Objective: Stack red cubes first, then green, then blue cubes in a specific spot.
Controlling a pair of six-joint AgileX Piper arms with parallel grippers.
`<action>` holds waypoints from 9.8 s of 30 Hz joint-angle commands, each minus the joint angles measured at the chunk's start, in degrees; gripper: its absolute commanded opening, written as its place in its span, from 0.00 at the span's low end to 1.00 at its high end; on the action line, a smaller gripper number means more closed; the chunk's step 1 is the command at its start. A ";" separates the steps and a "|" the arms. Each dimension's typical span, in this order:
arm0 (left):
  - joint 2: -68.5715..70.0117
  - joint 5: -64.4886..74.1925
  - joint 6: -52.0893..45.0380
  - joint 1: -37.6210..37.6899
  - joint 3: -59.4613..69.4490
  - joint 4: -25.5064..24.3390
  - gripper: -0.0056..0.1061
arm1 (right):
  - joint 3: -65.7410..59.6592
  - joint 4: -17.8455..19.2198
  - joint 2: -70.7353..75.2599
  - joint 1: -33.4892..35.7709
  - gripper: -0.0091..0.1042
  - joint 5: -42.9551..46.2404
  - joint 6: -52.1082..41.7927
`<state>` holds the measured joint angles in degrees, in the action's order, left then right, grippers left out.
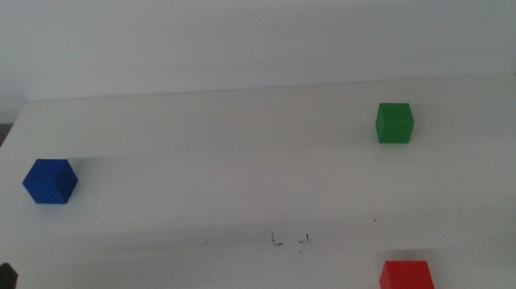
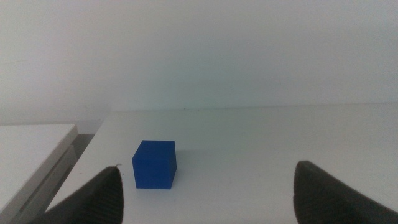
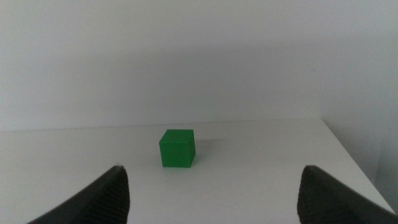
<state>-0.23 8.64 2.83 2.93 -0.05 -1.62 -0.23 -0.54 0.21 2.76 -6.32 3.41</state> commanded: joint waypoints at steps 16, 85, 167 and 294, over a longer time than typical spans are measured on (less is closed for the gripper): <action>0.23 -0.63 -0.03 -0.08 0.05 -0.11 0.89 | 34.77 -1.51 -25.15 0.12 0.90 -40.23 2.65; 0.23 -0.63 -0.03 -0.08 0.05 -0.11 0.89 | 52.79 14.56 -91.47 39.50 0.90 -45.70 56.56; 0.23 -0.63 -0.03 -0.08 0.05 -0.11 0.89 | 97.98 17.06 -123.54 42.93 0.58 -55.17 50.77; 0.23 -0.63 -0.03 -0.08 0.05 -0.11 0.89 | 78.59 35.69 -109.04 47.86 0.54 -37.40 54.67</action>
<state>-0.23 8.64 2.83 2.93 -0.05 -1.62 78.52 34.27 -108.67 50.84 -43.68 58.01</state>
